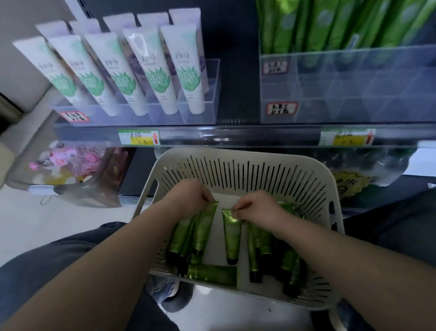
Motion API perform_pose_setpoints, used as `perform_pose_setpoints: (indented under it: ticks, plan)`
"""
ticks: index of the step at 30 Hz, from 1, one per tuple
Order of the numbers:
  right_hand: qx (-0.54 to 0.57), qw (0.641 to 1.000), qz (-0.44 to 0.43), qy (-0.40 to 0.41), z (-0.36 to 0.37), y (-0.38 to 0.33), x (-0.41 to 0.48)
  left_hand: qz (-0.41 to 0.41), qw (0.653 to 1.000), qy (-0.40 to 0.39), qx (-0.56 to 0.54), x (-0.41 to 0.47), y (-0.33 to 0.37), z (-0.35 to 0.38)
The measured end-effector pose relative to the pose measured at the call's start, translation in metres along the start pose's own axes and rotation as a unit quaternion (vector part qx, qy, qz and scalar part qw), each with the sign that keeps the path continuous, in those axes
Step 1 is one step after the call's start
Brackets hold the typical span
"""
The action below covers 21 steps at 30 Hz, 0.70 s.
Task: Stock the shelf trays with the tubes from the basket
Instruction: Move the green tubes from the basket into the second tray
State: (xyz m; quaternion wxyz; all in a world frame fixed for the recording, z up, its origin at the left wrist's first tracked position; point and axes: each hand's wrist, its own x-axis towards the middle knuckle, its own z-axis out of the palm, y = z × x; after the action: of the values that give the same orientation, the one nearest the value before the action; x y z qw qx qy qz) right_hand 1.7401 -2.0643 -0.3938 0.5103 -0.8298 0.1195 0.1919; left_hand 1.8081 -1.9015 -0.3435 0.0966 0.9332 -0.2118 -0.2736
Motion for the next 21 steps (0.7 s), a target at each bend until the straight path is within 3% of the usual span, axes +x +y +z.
perform_pose_setpoints:
  ticks: [7, 21]
  plan:
    - [0.047, 0.997, -0.032, 0.048, -0.038, -0.017, -0.04, 0.058, 0.993, 0.103, 0.022, -0.021, 0.049, -0.034]
    - [0.095, 0.973, -0.138, 0.161, -0.151, -0.068, -0.107, 0.158, 0.958, 0.232, 0.05, -0.053, 0.167, -0.101]
